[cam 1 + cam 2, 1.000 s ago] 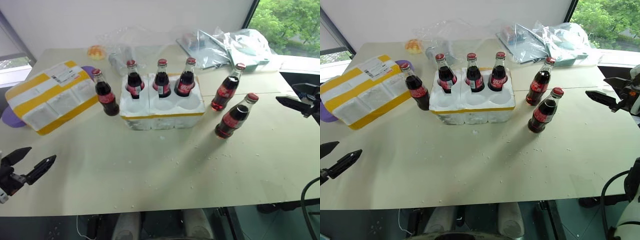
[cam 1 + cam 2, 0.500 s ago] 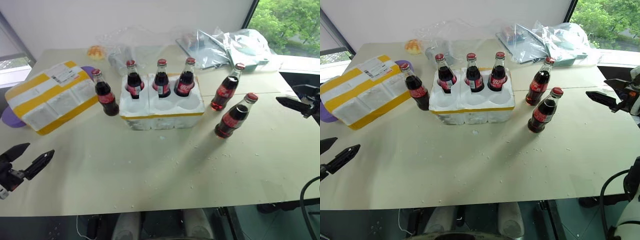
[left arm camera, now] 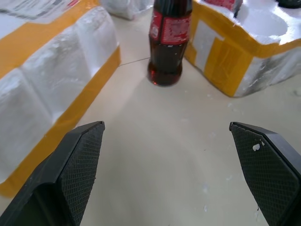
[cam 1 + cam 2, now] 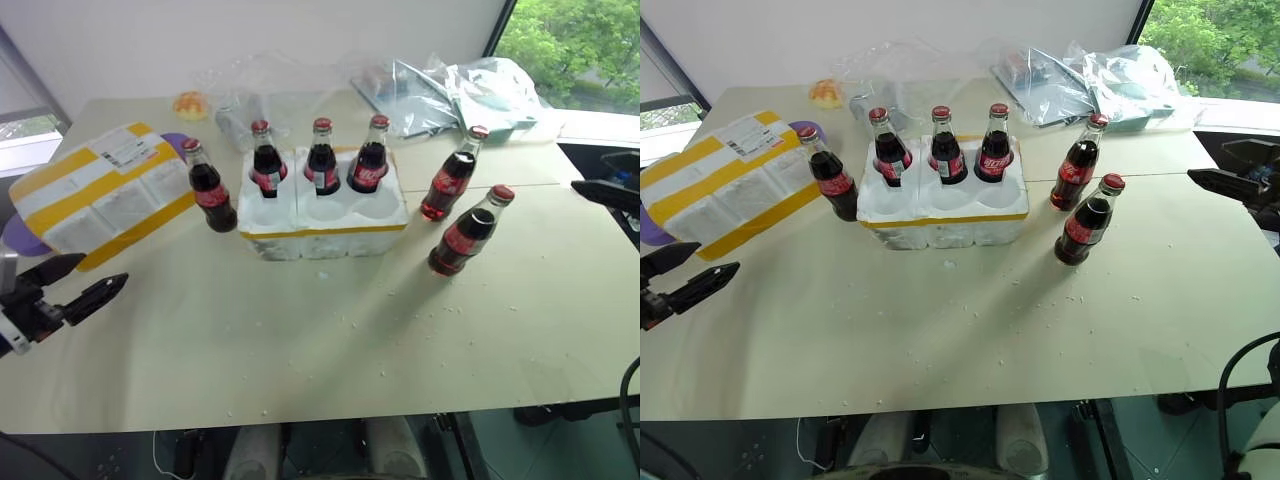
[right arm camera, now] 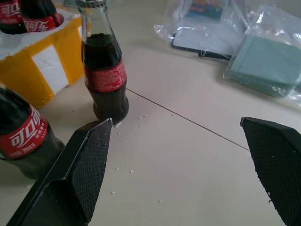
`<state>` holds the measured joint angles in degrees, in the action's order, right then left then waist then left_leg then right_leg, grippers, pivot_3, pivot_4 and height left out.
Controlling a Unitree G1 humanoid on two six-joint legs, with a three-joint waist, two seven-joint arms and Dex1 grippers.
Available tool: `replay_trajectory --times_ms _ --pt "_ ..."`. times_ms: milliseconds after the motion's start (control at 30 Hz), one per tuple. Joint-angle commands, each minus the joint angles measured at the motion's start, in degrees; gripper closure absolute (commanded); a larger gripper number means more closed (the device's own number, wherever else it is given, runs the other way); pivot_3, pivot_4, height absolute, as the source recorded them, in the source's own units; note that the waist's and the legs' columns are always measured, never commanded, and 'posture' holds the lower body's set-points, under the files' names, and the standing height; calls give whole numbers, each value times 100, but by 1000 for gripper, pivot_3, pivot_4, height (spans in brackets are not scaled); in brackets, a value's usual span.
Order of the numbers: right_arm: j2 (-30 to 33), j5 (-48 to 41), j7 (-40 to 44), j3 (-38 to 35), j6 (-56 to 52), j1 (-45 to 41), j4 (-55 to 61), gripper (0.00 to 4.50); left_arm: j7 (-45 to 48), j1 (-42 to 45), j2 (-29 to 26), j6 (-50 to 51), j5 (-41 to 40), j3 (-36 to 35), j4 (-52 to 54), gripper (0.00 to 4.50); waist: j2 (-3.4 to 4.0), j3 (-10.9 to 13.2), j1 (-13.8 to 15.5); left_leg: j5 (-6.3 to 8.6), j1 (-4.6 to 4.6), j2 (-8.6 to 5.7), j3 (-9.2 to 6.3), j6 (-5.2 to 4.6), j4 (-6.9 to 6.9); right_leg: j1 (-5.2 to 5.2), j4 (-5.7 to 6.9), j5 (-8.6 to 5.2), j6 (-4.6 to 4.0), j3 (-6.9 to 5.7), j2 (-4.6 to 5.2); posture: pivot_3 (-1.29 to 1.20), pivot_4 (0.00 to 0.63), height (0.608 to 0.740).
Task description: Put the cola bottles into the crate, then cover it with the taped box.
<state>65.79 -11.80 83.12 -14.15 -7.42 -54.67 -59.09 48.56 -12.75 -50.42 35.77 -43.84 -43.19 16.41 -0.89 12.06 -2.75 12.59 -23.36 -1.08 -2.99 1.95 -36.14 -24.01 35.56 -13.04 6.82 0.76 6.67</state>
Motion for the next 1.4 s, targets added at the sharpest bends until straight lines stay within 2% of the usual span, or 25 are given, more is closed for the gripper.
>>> replay_trajectory --times_ms 33,267,500,800,1400 --pt "351 -485 474 -123 -744 -89 1249 0 119 459 -229 -88 119 325 -244 51 7 1 5 0 0 0 0 0 0 -1 1 0 1 0 -1 0 150 737" --pt "523 -1858 699 -320 -3079 262 4182 0 274 2169 -191 -515 791 1775 -1349 51 15 2 38 0 -1 0 -5 0 -2 -8 17 11 23 0 -4 0 150 737" --pt "469 -2766 426 -472 -3923 614 5791 0 172 3676 310 -987 1558 2886 -2383 51 11 0 71 0 -4 -1 -6 -1 -10 -9 25 14 29 0 -4 0 150 737" --pt "308 -3140 67 -401 -3975 721 6163 0 277 4694 726 -1604 2250 3481 -3496 51 9 -1 49 -1 -5 -1 -5 -2 -12 -21 45 15 32 1 -4 0 150 737" --pt "121 -3409 -389 -472 -3910 977 6329 0 123 6122 1586 -2301 2948 3748 -5632 51 3 0 78 -2 -9 -3 -8 -2 -19 -21 51 20 40 0 -3 0 150 737"
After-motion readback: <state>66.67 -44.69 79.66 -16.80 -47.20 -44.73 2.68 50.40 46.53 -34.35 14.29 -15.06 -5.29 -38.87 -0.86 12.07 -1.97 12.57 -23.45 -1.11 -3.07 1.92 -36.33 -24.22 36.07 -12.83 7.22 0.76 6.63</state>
